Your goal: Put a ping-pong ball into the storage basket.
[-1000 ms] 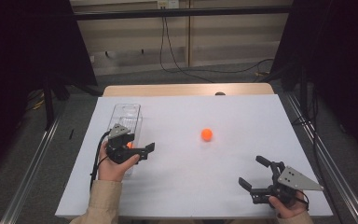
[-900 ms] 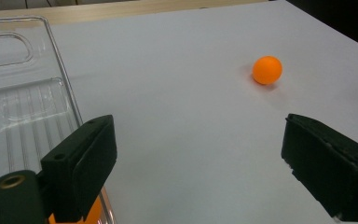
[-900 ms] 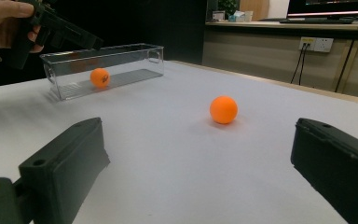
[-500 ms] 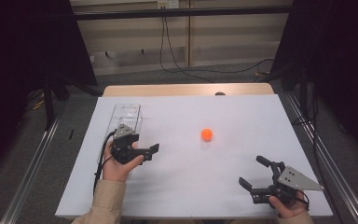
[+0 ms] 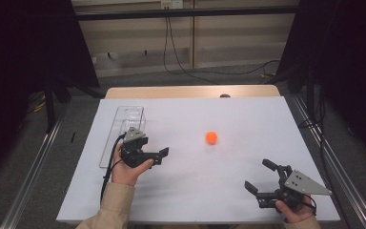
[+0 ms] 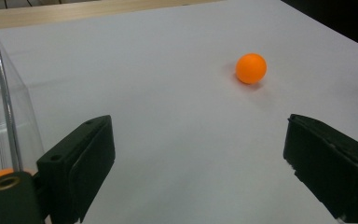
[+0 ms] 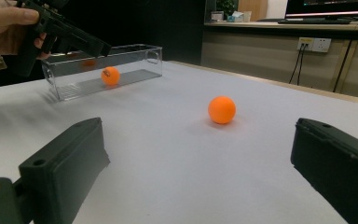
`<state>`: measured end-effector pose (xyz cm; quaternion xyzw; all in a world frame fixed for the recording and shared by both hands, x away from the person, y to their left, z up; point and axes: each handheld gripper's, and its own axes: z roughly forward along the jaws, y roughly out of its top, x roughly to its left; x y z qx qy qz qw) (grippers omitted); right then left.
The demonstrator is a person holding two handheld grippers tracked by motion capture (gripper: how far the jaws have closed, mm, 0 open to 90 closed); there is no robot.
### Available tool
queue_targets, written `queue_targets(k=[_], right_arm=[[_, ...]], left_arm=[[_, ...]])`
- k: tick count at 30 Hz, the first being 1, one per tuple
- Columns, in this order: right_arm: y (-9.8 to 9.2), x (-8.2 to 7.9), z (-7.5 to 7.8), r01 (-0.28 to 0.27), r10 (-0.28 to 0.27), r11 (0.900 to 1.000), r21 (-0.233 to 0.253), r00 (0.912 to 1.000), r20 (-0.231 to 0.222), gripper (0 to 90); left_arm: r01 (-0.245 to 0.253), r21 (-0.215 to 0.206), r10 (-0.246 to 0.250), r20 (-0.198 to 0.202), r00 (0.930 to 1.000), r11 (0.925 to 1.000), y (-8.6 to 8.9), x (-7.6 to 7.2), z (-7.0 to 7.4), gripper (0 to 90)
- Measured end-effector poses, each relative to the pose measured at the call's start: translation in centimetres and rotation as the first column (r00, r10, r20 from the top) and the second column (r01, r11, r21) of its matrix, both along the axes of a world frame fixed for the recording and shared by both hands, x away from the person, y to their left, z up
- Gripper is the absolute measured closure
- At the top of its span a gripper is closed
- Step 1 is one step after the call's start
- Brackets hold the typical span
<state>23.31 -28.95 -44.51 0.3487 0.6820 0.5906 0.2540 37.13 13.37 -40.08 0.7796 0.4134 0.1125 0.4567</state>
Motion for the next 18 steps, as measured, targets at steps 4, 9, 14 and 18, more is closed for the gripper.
queue_targets(k=[4, 9, 14, 18], right_arm=[[0.0, 0.0, 0.0, -0.002, 0.002, 1.000, 0.000, 1.0000, 0.001, 2.4], [0.0, 0.0, 0.0, -0.001, 0.001, 1.000, -0.001, 1.0000, -0.002, 2.4], [0.0, 0.0, 0.0, -0.001, 0.001, 1.000, 0.000, 1.0000, -0.002, 2.4], [0.0, 0.0, 0.0, -0.001, 0.001, 1.000, 0.000, 1.0000, -0.002, 2.4]], left_arm=[[0.004, -0.003, -0.004, 0.004, 1.0000, 1.0000, -0.3, 0.0, 0.0, 8.8], [0.010, 0.002, -0.010, 0.005, 0.9999, 1.0000, -0.7, 0.1, -0.1, 8.8], [0.017, -0.002, -0.017, 0.008, 0.9998, 0.9998, -1.4, 0.1, -0.1, 8.8], [0.024, 0.003, -0.024, 0.011, 0.9997, 0.9997, -1.6, 0.2, -0.1, 8.9]])
